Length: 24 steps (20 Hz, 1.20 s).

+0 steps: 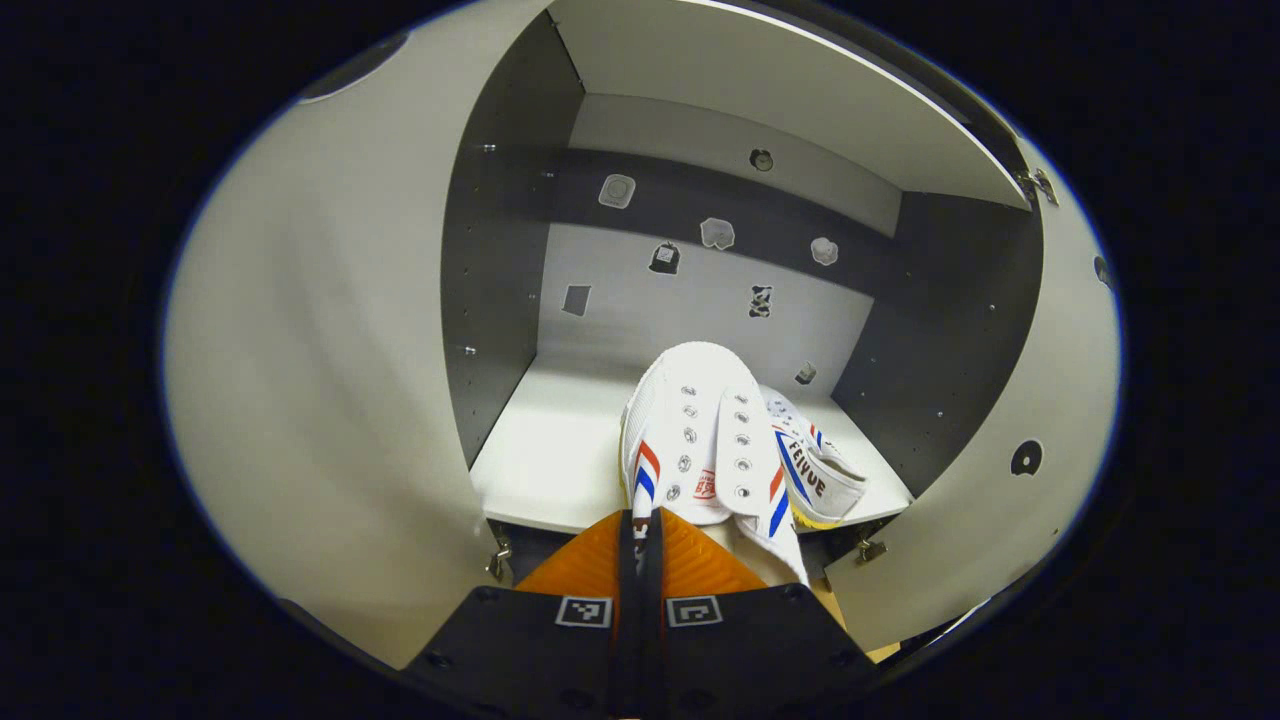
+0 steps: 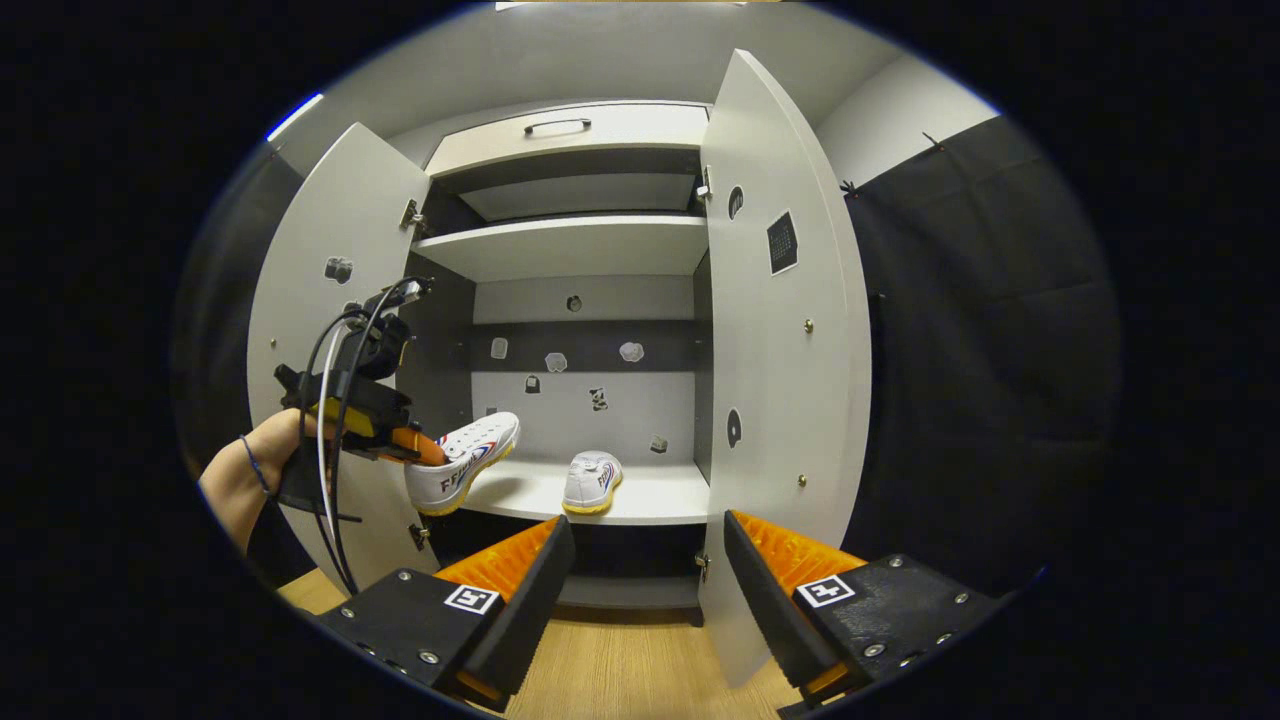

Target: Grab one shoe with the right hand and put it into the shoe cabinet, grab the other shoe with the left hand and put it into the shoe cabinet; then close the right door with the right hand and the left door with the left hand.

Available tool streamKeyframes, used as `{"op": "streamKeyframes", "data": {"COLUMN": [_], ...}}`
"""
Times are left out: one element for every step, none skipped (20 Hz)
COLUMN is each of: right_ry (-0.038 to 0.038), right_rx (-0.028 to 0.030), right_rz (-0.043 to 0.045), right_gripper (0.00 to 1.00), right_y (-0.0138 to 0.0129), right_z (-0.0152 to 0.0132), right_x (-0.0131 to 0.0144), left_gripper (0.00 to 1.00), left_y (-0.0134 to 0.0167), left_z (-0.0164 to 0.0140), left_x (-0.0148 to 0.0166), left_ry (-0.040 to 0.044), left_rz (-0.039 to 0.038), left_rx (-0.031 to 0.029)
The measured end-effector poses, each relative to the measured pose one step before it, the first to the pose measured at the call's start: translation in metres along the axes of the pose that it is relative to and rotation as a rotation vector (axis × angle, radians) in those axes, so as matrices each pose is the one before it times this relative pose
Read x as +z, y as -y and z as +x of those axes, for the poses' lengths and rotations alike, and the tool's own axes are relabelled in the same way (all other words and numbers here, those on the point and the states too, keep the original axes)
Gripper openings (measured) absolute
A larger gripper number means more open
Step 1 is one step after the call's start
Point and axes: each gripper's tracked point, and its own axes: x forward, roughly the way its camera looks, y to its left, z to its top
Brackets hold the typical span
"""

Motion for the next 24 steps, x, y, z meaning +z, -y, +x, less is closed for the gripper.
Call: {"op": "streamKeyframes", "data": {"right_ry": [0.00134, -0.00021, 0.00024, -0.00023, -0.00166, -0.00133, -0.00082, -0.00112, -0.00079, -0.00071, -0.00059, -0.002, -0.00213, 0.00176, 0.00026, -0.00315, -0.0044, -0.00328, -0.00025, 0.00263, -0.00054, -0.00422, -0.00681, -0.00294], "right_rx": [-0.00375, -0.00503, -0.00369, -0.00467, -0.00365, -0.00488, -0.0036, -0.00313, -0.00172, -0.00293, -0.0016, -0.00167, -0.00056, -0.00048, -0.00018, 0.00177, 0.00447, 0.00578, 0.0043, 0.00528, 0.00659, 0.00726, 0.00654, 0.00391], "right_rz": [0.00117, 0.00098, -0.00025, -0.00161, -0.00207, -0.00097, 0.00145, 0.00239, 0.00087, -0.00164, -0.00333, -0.0038, -0.00337, -0.00218, -0.00005, 0.00292, 0.00526, 0.00517, 0.00623, 0.00758, 0.00611, 0.003, 0.00068, 0.00185], "right_gripper": [0.92, 0.92, 0.92, 0.92, 0.92, 0.92, 0.92, 0.92, 0.92, 0.92, 0.92, 0.92, 0.92, 0.92, 0.92, 0.92, 0.92, 0.92, 0.92, 0.92, 0.92, 0.92, 0.92, 0.92], "right_y": [0.00068, 0.00062, 0.00016, 0.00014, 0.00008, 0.00018, -0.00045, -0.00065, -0.0008, -0.00089, -0.00082, -0.00142, -0.00149, -0.00136, -0.0018, -0.00215, -0.00272, -0.0027, -0.00211, -0.00268, -0.00214, -0.00221, -0.00148, -0.00014], "right_z": [0.00023, 0.00083, 0.00093, 0.00053, 0.00026, 0.00076, 0.00028, -0.00006, 0.00037, 0.0008, 0.00024, -0.00009, 0.00012, 0.00034, -0.00078, 0.00007, 0.0003, 0.0008, -0.00045, 0.00024, 0.00049, -0.0012, -0.00065, -0.00006], "right_x": [0.00102, 0.00023, 0.00046, 0.00034, -0.00046, -0.00027, 0.00013, -0.00068, -0.0004, -0.00011, -0.00053, -0.00109, -0.0013, -0.00031, -0.00054, -0.00205, -0.00122, -0.00098, -0.00016, 0.00069, -0.0005, -0.00131, -0.0017, 0.00021], "left_gripper": [0.06, 0.06, 0.06, 0.06, 0.06, 0.06, 0.06, 0.06, 0.06, 0.06, 0.06, 0.06, 0.05, 0.06, 0.06, 0.06, 0.06, 0.07, 0.07, 0.08, 0.15, 0.16, 0.24, 0.24], "left_y": [-0.00092, 0.00015, -0.00034, -0.00035, 0.0001, -0.00185, -0.00041, 0.00063, 0.00161, -0.00057, -0.00002, 0.00131, -0.00052, -0.00095, -0.00126, -0.00119, -0.00159, -0.00098, -0.00038, -0.00004, 0.00028, 0.0007, 0.00064, 0.00301], "left_z": [-0.00077, 0.00027, -0.00067, 0.00037, -0.00062, -0.00173, -0.00105, -0.00074, 0.00204, 0.00175, 0.00278, 0.00158, 0.00464, 0.00008, -0.00032, 0.00013, 0.00492, -0.00091, -0.00086, -0.00286, -0.00235, -0.00463, -0.00794, -0.01211], "left_x": [0.0007, 0.00024, -0.00009, 0.00024, 0.00224, -0.0001, 0.00024, -0.0019, -0.00377, -0.00249, -0.00267, -0.00262, -0.00186, -0.00257, -0.00245, 0.00066, -0.00151, -0.00223, -0.00061, -0.00062, 0.00189, 0.00469, 0.00577, 0.00697], "left_ry": [-0.00146, -0.00263, -0.00356, -0.00713, -0.00044, -0.00452, -0.00272, -0.01263, -0.01724, -0.0174, -0.01602, -0.01482, -0.01004, -0.00846, -0.01075, -0.00187, -0.00263, -0.0024, 0.00557, 0.01091, 0.01477, 0.02685, 0.0268, 0.03009], "left_rz": [0.00279, 0.00117, 0.00186, 0.00179, 0.00775, 0.01107, 0.00519, -0.00055, -0.00147, -0.00085, -0.0023, -0.00289, -0.00371, 0.00546, 0.0098, 0.01135, 0.00244, 0.00381, 0.00162, 0.00237, 0.00209, -0.00048, -0.00253, 0.00306], "left_rx": [0.00047, -0.00155, -0.0023, 0.00187, 0.00387, 0.00715, 0.00471, 0.00327, 0.00192, 0.00342, 0.00248, 0.00173, -0.00118, -0.00021, 0.00602, 0.00741, 0.01028, 0.00598, 0.00028, -0.00396, -0.00456, -0.00156, 0.00102, -0.00733]}}
